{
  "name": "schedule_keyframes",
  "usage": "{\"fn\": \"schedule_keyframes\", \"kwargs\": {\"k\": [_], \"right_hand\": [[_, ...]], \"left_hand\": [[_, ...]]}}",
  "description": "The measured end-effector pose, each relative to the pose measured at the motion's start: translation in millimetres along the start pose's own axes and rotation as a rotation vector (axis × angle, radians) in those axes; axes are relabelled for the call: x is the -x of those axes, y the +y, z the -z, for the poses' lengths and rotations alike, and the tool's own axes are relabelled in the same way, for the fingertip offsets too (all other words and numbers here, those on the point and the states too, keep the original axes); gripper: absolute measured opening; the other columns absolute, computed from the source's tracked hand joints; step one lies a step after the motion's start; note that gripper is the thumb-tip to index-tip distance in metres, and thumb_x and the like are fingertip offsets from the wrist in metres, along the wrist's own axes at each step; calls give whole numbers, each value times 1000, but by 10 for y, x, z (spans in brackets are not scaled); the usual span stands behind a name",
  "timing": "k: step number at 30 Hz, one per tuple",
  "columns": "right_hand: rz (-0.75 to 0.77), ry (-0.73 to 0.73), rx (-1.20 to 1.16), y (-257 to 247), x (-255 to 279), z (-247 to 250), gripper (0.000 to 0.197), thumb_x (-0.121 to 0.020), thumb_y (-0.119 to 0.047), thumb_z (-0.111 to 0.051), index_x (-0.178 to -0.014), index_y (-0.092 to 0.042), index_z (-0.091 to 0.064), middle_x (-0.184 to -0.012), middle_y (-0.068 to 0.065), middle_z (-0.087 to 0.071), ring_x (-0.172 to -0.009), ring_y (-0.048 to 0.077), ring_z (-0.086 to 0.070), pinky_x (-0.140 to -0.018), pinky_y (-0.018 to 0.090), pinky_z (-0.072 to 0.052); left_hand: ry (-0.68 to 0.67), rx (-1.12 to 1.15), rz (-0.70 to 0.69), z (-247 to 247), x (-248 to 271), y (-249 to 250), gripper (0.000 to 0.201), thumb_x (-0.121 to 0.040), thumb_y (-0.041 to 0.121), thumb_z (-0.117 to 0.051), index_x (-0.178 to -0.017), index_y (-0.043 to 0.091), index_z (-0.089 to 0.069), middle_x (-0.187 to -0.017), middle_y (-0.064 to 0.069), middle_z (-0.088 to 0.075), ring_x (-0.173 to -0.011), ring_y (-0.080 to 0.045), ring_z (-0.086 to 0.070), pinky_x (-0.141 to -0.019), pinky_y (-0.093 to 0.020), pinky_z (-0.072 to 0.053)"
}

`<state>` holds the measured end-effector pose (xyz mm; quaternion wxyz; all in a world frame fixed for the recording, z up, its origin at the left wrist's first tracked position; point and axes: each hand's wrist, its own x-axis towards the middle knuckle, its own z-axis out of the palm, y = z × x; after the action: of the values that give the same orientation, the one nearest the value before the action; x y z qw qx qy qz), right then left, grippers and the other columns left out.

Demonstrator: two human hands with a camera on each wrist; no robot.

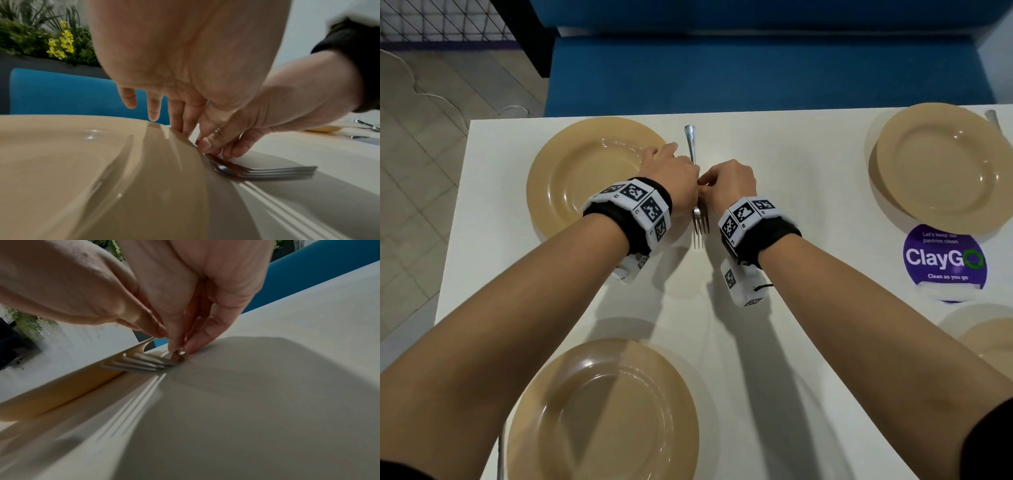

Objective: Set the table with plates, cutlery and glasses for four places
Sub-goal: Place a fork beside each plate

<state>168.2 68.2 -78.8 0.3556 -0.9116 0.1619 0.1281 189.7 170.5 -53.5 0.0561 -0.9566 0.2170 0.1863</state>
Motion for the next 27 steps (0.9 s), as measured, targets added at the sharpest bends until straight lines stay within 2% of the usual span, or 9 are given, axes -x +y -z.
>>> {"fn": "schedule_keyframes", "kwargs": {"k": [5, 10, 13, 15, 17, 22, 27], "right_hand": [[-3, 1, 4, -29, -13, -1, 18, -81, -15, -66, -97, -15, -75, -95, 11, -72, -87, 28, -67, -75, 28, -53], [6, -3, -11, -23, -21, 4, 17, -81, -15, -66, -97, -13, -75, -95, 11, -72, -87, 27, -66, -73, 26, -51], [-2, 28, -43, 25, 8, 52, 19, -82, -21, -68, -98, -11, -73, -96, 11, -72, -89, 25, -67, -74, 25, -49], [-8, 58, -80, 81, 46, 141, 26, -83, -27, -69, -103, -10, -70, -99, 9, -72, -92, 24, -67, -83, 29, -52], [-10, 85, -104, 157, 122, 297, 31, -85, -30, -67, -109, -11, -68, -104, 7, -71, -98, 21, -65, -90, 27, -49], [-49, 205, -155, 508, 422, 881, 35, -86, -32, -64, -115, -11, -64, -109, 5, -69, -103, 19, -63, -91, 25, -47], [-107, 348, -124, 1184, 806, 1635, 35, -88, -34, -61, -115, -13, -65, -109, 4, -69, -104, 18, -62, -91, 23, -43]], "left_hand": [[13, 2, 7, -4, -19, -12, 33, -94, 28, -40, -121, 20, -57, -135, 0, -53, -143, -26, -18, -112, -48, -13], [24, 9, 10, -2, -27, -29, 34, -94, 28, -40, -122, 20, -58, -137, -1, -52, -142, -27, -19, -112, -46, -14], [120, 125, 35, 35, 15, -16, 39, -94, 24, -41, -131, 20, -53, -141, -2, -48, -140, -27, -23, -110, -43, -18], [219, 258, 64, 82, 53, 19, 42, -93, 21, -43, -135, 22, -49, -139, -3, -49, -135, -26, -29, -108, -40, -23], [298, 394, 94, 144, 102, 97, 43, -91, 18, -45, -134, 21, -49, -135, -3, -53, -129, -27, -36, -105, -37, -28], [353, 756, 133, 303, 243, 592, 36, -89, 21, -52, -125, 21, -53, -116, 2, -63, -116, -20, -50, -94, -29, -38], [297, 900, 21, 461, 356, 1595, 34, -87, 23, -56, -121, 20, -55, -112, 3, -63, -107, -16, -56, -88, -23, -40]]}}
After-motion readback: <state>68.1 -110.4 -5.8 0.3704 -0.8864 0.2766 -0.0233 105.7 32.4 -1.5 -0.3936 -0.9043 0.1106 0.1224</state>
